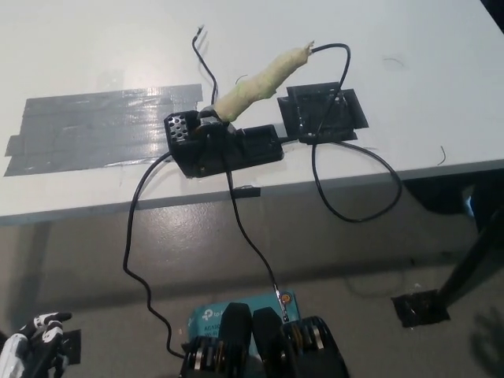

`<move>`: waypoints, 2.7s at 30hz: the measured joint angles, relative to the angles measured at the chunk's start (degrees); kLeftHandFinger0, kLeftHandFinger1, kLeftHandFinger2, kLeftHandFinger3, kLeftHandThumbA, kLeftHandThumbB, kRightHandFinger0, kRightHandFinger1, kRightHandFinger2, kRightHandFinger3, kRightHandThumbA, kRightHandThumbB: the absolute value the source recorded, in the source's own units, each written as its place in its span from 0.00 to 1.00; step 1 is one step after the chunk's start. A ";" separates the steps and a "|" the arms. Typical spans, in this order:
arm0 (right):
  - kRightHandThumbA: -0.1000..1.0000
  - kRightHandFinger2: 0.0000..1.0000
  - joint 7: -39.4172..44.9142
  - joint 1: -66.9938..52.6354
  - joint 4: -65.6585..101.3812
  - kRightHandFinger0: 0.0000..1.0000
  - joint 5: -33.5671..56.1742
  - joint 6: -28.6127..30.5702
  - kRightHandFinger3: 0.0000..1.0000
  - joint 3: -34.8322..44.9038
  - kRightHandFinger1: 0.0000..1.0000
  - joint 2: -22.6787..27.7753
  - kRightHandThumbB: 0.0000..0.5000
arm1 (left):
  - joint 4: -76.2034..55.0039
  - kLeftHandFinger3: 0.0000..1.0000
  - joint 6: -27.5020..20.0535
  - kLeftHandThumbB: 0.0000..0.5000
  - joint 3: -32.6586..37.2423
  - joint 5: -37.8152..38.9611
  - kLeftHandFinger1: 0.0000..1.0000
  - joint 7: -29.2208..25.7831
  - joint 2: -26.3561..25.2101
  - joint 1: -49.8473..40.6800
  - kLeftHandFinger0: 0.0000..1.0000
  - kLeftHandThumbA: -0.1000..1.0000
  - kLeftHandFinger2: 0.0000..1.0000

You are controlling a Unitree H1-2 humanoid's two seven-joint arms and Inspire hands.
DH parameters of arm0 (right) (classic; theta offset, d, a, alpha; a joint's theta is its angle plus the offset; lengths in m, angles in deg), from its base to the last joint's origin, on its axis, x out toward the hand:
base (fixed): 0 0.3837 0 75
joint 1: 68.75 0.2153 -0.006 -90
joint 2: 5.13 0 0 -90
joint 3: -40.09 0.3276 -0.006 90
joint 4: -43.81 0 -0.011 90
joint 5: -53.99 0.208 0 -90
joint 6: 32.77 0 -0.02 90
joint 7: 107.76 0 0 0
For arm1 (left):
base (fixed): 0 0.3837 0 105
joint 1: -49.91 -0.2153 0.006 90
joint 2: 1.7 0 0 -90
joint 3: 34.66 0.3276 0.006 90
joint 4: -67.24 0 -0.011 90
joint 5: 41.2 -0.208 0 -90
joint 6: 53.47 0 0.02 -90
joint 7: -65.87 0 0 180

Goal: The robot uses its right hand to grab the soldering gun kept on the middle of the table and pulls it out of its base and keep it on the right side of the base

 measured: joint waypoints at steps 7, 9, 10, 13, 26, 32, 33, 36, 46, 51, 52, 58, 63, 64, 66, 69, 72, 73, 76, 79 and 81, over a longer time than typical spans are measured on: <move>0.28 0.66 0.99 16.83 1.88 0.63 -1.57 -1.28 0.95 -7.34 0.61 1.44 0.61 | 0.02 0.31 0.16 0.94 0.42 0.09 0.06 0.03 -0.07 -0.02 0.00 0.36 0.13; 0.27 0.61 1.17 21.99 1.04 0.48 -3.01 -1.22 0.92 -10.77 0.50 1.40 0.62 | 0.03 0.31 0.15 0.93 0.69 0.09 0.06 0.04 -0.10 -0.04 0.00 0.35 0.13; 0.26 0.60 1.24 23.97 0.34 0.41 -3.53 -1.05 0.91 -12.07 0.45 1.36 0.62 | 0.03 0.32 0.15 0.95 0.77 0.11 0.08 0.06 -0.09 -0.03 0.01 0.36 0.14; 0.28 0.61 1.24 29.37 -2.10 0.28 -6.09 0.14 0.84 -16.57 0.40 0.89 0.64 | 0.05 0.32 0.13 0.96 1.18 0.11 0.06 0.08 -0.17 -0.08 0.00 0.36 0.11; 0.48 1.00 3.93 41.06 -14.20 1.00 -20.41 4.98 1.00 -38.03 1.00 3.65 0.66 | 0.08 0.33 0.34 0.91 1.77 0.12 0.06 0.08 -0.18 -0.08 0.00 0.34 0.13; 0.48 1.00 4.41 44.44 -21.80 1.00 -27.10 8.46 1.00 -46.68 1.00 5.21 0.68 | 0.09 0.32 0.35 0.90 2.12 0.09 0.06 0.08 -0.18 -0.08 0.00 0.34 0.14; 0.52 1.00 4.51 45.35 -23.58 1.00 -28.39 9.31 1.00 -48.45 1.00 5.24 0.72 | 0.09 0.32 0.35 0.92 2.17 0.09 0.06 0.08 -0.18 -0.08 0.00 0.34 0.14; 0.58 1.00 5.22 47.59 -27.10 1.00 -31.83 11.12 1.00 -52.94 1.00 5.22 0.80 | 0.13 0.32 0.35 0.92 2.31 0.09 0.06 0.08 -0.19 -0.07 0.00 0.34 0.13; 0.62 1.00 7.83 53.30 -33.70 1.00 -43.28 14.32 1.00 -64.45 1.00 4.34 0.85 | 0.20 0.34 0.30 0.91 3.52 -0.03 0.03 0.10 -0.57 -0.19 0.00 0.37 0.13; 0.62 1.00 7.95 55.70 -36.74 1.00 -48.65 16.00 1.00 -68.40 1.00 3.52 0.90 | 0.37 0.34 0.25 0.90 4.48 -0.23 0.01 0.10 -0.86 -0.14 0.00 0.36 0.12; 0.59 1.00 7.96 56.15 -37.33 1.00 -49.81 16.40 1.00 -68.98 1.00 3.35 0.92 | 0.37 0.35 0.25 0.91 4.71 -0.25 0.04 0.09 -0.86 -0.15 0.00 0.39 0.15; 0.54 1.00 9.77 58.70 -40.02 1.00 -56.45 18.01 1.00 -71.60 1.00 2.95 0.95 | 0.21 0.34 0.20 0.88 6.14 -0.98 0.05 0.10 -1.17 -0.42 0.00 0.37 0.17; 0.37 1.00 10.71 58.82 -41.50 1.00 -60.86 18.58 1.00 -71.91 1.00 2.94 0.63 | -0.05 0.34 0.21 0.88 6.68 -1.28 0.08 0.10 -1.41 -0.78 0.02 0.38 0.18; 0.35 1.00 10.78 58.80 -41.86 1.00 -61.46 18.78 1.00 -71.65 1.00 2.94 0.61 | -0.04 0.34 0.20 0.88 6.80 -1.31 0.09 0.11 -1.51 -0.80 0.03 0.39 0.19; 0.27 1.00 10.88 58.67 -42.09 1.00 -62.44 19.06 1.00 -70.61 1.00 2.94 0.58 | -0.03 0.31 0.18 0.86 7.12 -1.45 0.04 0.11 -1.66 -0.79 0.00 0.38 0.13; 0.30 1.00 11.01 58.53 -42.15 1.00 -63.79 19.15 1.00 -69.48 1.00 2.93 0.68 | -0.03 0.28 0.08 0.84 7.57 -1.49 0.09 0.12 -1.68 -0.80 0.02 0.38 0.15; 0.31 1.00 11.14 58.06 -42.15 1.00 -65.28 19.03 1.00 -68.76 1.00 2.81 0.72 | -0.04 0.28 -0.03 0.80 8.04 -1.52 0.10 0.15 -1.71 -0.94 0.03 0.35 0.17; 0.34 1.00 11.20 57.81 -42.25 1.00 -65.93 18.77 1.00 -68.59 1.00 2.60 0.73 | -0.04 0.27 -0.03 0.80 8.23 -1.53 0.10 0.15 -1.72 -1.07 0.02 0.34 0.18; 0.37 1.00 11.09 56.97 -42.51 1.00 -68.07 17.97 1.00 -68.16 1.00 2.08 0.72 | -0.04 0.28 -0.03 0.82 8.73 -1.59 0.16 0.14 -1.68 -1.20 0.05 0.36 0.25; 0.22 0.77 9.42 56.85 -44.42 0.93 -70.12 17.72 1.00 -67.97 0.84 1.33 0.41 | -0.04 0.31 -0.08 0.75 9.34 -2.01 0.16 0.14 -1.72 -1.18 0.05 0.35 0.25; 0.16 0.46 7.78 56.80 -46.65 0.61 -70.52 17.68 1.00 -66.56 0.53 0.23 0.40 | -0.04 0.33 -0.07 0.73 9.79 -2.32 0.15 0.14 -1.76 -1.17 0.04 0.33 0.25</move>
